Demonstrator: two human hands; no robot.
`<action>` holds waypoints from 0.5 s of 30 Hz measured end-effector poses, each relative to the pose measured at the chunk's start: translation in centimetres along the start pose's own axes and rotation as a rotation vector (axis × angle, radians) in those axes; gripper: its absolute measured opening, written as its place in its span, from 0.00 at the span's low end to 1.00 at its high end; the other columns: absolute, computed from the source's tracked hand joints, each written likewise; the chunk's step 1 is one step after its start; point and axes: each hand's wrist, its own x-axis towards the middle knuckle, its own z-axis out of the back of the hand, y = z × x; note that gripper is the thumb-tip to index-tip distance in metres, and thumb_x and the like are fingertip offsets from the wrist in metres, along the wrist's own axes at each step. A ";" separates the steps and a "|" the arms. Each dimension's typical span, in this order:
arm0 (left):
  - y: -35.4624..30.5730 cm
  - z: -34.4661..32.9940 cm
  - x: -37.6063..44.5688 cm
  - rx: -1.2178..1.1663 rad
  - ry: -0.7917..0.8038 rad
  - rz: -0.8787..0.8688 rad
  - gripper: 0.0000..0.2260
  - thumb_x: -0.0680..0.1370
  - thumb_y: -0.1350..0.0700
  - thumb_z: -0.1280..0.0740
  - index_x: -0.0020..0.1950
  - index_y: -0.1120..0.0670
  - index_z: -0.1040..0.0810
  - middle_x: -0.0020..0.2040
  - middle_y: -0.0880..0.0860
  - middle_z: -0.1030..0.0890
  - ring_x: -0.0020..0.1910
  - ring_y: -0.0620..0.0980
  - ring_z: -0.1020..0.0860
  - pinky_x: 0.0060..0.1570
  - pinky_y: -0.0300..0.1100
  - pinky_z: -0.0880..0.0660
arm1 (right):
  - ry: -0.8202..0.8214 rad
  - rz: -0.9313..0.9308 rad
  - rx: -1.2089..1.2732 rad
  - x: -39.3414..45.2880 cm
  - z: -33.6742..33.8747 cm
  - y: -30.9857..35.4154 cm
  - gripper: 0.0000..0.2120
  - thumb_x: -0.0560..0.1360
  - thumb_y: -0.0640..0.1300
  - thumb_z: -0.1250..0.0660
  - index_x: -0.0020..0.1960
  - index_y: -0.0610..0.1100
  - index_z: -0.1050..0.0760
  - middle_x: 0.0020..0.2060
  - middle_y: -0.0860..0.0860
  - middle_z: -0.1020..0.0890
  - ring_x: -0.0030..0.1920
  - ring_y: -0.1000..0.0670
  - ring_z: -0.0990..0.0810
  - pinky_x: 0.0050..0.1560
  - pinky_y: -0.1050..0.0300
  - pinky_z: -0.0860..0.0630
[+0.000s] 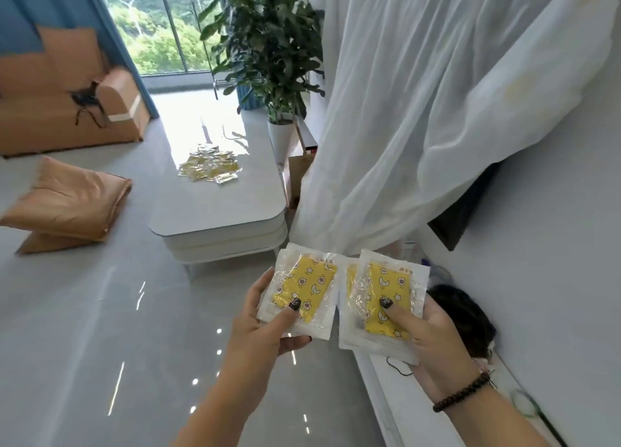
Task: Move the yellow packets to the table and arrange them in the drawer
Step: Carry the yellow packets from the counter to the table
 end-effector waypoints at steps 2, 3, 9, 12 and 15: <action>-1.6 4.1 1.0 0.005 -0.038 -0.003 0.25 0.76 0.69 0.34 0.64 0.43 0.25 0.49 0.51 0.15 0.44 0.55 0.16 0.34 0.46 0.20 | 0.036 -0.011 -0.016 1.3 -4.5 -1.6 0.13 0.73 0.33 0.35 0.57 0.39 0.24 0.50 0.43 0.16 0.51 0.41 0.17 0.46 0.49 0.18; -2.4 6.1 1.5 0.006 -0.056 -0.004 0.25 0.76 0.69 0.34 0.63 0.43 0.25 0.50 0.52 0.16 0.44 0.55 0.16 0.34 0.46 0.20 | 0.052 -0.015 -0.025 2.0 -6.8 -2.4 0.13 0.73 0.33 0.35 0.57 0.39 0.25 0.50 0.42 0.16 0.51 0.40 0.17 0.47 0.48 0.19; -6.8 17.1 4.7 -0.003 -0.179 -0.016 0.24 0.76 0.69 0.34 0.65 0.44 0.26 0.52 0.52 0.16 0.46 0.56 0.16 0.34 0.45 0.20 | 0.135 -0.075 -0.029 5.9 -19.2 -6.7 0.13 0.73 0.32 0.35 0.57 0.38 0.25 0.49 0.41 0.16 0.48 0.41 0.16 0.40 0.52 0.18; -8.6 21.0 6.3 -0.021 -0.242 -0.025 0.24 0.76 0.67 0.33 0.65 0.43 0.26 0.54 0.52 0.18 0.49 0.56 0.17 0.34 0.44 0.20 | 0.191 -0.104 -0.045 7.8 -24.0 -7.8 0.13 0.73 0.32 0.35 0.56 0.38 0.24 0.49 0.41 0.16 0.47 0.42 0.16 0.39 0.52 0.18; -9.8 23.7 8.3 -0.049 -0.286 -0.039 0.24 0.76 0.67 0.34 0.64 0.42 0.26 0.56 0.53 0.18 0.48 0.55 0.17 0.36 0.45 0.20 | 0.236 -0.130 -0.065 10.0 -27.7 -8.5 0.15 0.73 0.31 0.35 0.59 0.36 0.26 0.49 0.41 0.16 0.47 0.42 0.16 0.37 0.53 0.18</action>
